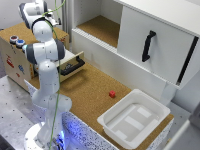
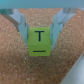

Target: Put the yellow block on top of the drawer

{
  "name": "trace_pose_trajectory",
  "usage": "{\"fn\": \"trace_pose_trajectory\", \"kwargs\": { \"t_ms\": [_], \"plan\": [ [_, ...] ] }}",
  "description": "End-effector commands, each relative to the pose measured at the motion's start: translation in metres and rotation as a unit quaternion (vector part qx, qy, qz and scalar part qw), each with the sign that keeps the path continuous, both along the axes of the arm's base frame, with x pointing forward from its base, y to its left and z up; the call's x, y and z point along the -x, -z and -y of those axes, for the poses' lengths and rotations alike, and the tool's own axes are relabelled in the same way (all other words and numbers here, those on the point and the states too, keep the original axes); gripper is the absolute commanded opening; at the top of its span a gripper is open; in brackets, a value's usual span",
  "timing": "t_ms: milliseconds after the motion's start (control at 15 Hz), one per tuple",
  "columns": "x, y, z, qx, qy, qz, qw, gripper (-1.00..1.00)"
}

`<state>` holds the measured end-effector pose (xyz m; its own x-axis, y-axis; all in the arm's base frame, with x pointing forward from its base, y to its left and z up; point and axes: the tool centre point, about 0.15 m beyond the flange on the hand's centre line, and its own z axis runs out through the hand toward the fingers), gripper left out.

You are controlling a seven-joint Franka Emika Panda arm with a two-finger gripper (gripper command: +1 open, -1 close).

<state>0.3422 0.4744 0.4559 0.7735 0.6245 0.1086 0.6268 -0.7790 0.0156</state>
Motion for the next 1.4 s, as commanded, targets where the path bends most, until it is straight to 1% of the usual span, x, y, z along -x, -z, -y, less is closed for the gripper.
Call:
{"fn": "trace_pose_trajectory", "kwargs": {
  "t_ms": [0,67,133,200,267,400,533,600,667,733,867,933,1000,1067,1200,1267,1333],
  "plan": [
    [-0.014,0.002,-0.030,0.004,0.167,-0.040,0.985,-1.00],
    [-0.014,0.001,-0.027,0.002,0.202,-0.033,0.979,-1.00],
    [-0.013,0.000,-0.023,-0.008,0.233,-0.025,0.972,-1.00],
    [-0.013,0.001,-0.019,0.001,0.260,-0.021,0.965,-1.00],
    [-0.014,0.003,-0.015,0.025,0.294,-0.009,0.956,-1.00],
    [-0.016,0.007,-0.008,0.052,0.335,0.001,0.941,-1.00],
    [-0.020,0.015,0.000,0.064,0.354,0.004,0.933,-1.00],
    [-0.021,0.019,0.007,0.067,0.372,0.007,0.926,-1.00],
    [-0.023,0.020,0.015,0.063,0.390,0.012,0.918,-1.00],
    [-0.024,0.021,0.019,0.057,0.402,0.013,0.914,-1.00],
    [-0.031,0.024,0.020,0.054,0.397,0.004,0.916,-1.00],
    [-0.032,0.022,0.023,0.045,0.400,-0.001,0.915,1.00],
    [-0.032,0.018,0.026,0.036,0.400,0.001,0.916,1.00],
    [-0.031,0.013,0.028,0.037,0.397,0.005,0.917,1.00],
    [-0.027,0.003,0.029,0.024,0.390,0.006,0.920,1.00],
    [-0.024,-0.005,0.029,0.017,0.385,0.011,0.923,1.00],
    [-0.021,-0.010,0.028,0.007,0.377,0.007,0.926,1.00]
  ]
}}
